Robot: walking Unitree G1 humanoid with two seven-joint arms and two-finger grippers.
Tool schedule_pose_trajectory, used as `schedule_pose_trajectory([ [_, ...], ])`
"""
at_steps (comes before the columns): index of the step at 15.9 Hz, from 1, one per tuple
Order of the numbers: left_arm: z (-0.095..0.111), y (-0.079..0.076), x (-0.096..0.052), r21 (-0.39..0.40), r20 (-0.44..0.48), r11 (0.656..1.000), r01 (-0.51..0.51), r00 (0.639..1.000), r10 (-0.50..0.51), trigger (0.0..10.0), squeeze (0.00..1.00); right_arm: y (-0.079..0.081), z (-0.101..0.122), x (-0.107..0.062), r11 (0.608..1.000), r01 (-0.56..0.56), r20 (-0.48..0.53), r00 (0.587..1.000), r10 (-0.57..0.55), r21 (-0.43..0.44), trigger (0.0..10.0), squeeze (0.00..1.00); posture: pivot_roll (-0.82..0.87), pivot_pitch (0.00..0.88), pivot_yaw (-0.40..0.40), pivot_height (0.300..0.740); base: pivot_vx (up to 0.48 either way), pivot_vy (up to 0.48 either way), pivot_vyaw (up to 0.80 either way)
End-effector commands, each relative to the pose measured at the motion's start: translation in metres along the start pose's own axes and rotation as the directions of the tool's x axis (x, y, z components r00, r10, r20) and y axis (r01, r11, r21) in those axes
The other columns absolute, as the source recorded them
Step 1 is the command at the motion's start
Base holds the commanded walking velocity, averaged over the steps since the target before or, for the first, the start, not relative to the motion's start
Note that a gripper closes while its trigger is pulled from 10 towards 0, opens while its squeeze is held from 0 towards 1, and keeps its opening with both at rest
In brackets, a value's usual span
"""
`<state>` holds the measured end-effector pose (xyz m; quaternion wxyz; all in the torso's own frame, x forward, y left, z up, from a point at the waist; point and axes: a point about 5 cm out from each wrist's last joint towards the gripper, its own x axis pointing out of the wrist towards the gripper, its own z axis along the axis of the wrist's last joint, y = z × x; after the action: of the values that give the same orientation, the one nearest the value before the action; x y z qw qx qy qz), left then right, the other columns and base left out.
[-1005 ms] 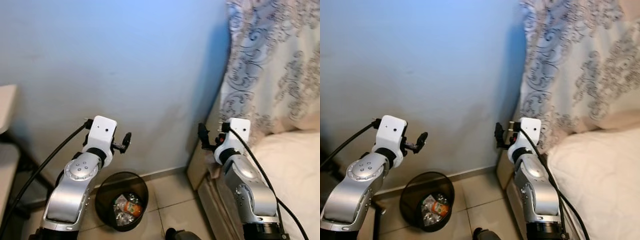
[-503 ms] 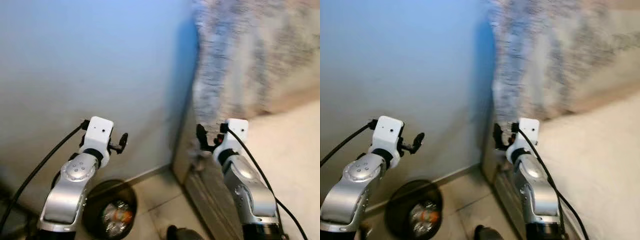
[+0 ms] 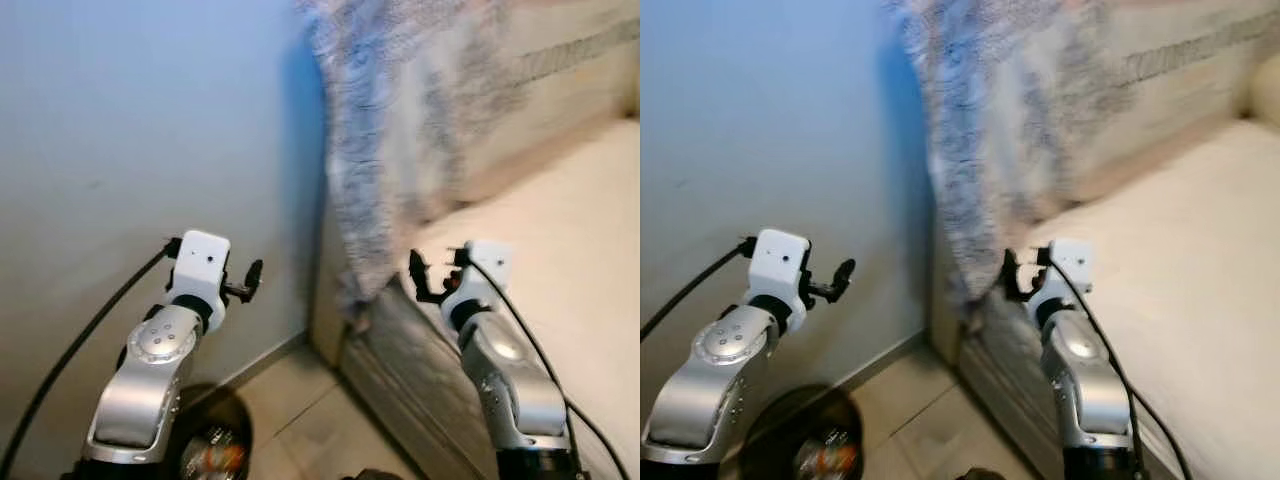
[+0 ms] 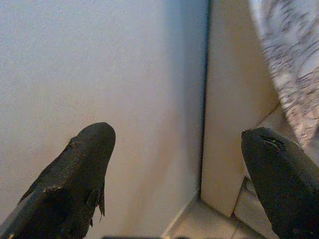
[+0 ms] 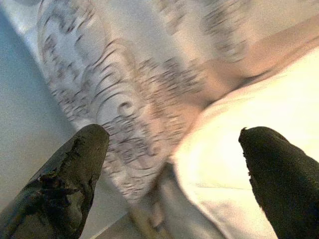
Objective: Clean up the room
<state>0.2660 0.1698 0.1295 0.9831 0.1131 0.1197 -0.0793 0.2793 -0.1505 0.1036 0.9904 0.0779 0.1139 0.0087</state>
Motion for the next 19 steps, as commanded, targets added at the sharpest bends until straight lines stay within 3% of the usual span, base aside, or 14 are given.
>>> schedule_pose_trajectory([
  [1, -0.001, 0.01, -0.002, 0.025, 0.0, 0.998, -0.05, 0.999, 0.05, 10.0, 0.0, 0.004, 0.002, 0.0, 1.0, -0.006, 0.005, 1.0, 0.006, 0.003, 10.0, 0.0, -0.09, 0.0, -0.001, 0.74, 0.0, 0.0, -0.8],
  [8, -0.006, 0.02, -0.003, 0.019, -0.014, 0.994, -0.107, 0.994, 0.107, 10.0, 0.0, 0.0, -0.002, -0.002, 0.999, -0.003, -0.033, 0.999, 0.001, -0.036, 10.0, 0.0, -0.09, 0.0, -0.004, 0.74, 0.0, 0.0, -0.8],
  [11, -0.005, 0.023, -0.004, 0.042, -0.003, 0.991, -0.128, 0.992, 0.128, 10.0, 0.0, 0.005, -0.003, -0.003, 0.999, -0.019, -0.056, 0.998, 0.017, -0.043, 10.0, 0.0, -0.08, 0.0, -0.013, 0.74, 0.0, 0.0, -0.8],
  [13, -0.004, 0.026, -0.007, 0.005, 0.011, 0.988, -0.157, 0.988, 0.157, 10.0, 0.0, 0.006, -0.005, -0.006, 0.999, -0.017, -0.059, 0.998, 0.015, -0.039, 10.0, 0.0, -0.08, 0.0, 0.002, 0.74, 0.0, 0.0, -0.8],
  [17, -0.006, 0.019, -0.001, 0.014, 0.006, 0.993, -0.121, 0.993, 0.121, 10.0, 0.0, -0.002, -0.008, -0.016, 0.999, 0.012, -0.068, 0.998, -0.016, -0.049, 10.0, 0.0, -0.1, 0.0, 0.057, 0.74, 0.0, 0.0, -0.8],
  [19, -0.005, 0.018, 0.0, 0.013, 0.015, 0.993, -0.114, 0.993, 0.114, 10.0, 0.0, -0.008, -0.009, -0.023, 0.998, 0.037, -0.073, 0.996, -0.04, -0.047, 10.0, 0.0, -0.1, 0.0, 0.047, 0.74, 0.0, 0.0, -0.8],
])
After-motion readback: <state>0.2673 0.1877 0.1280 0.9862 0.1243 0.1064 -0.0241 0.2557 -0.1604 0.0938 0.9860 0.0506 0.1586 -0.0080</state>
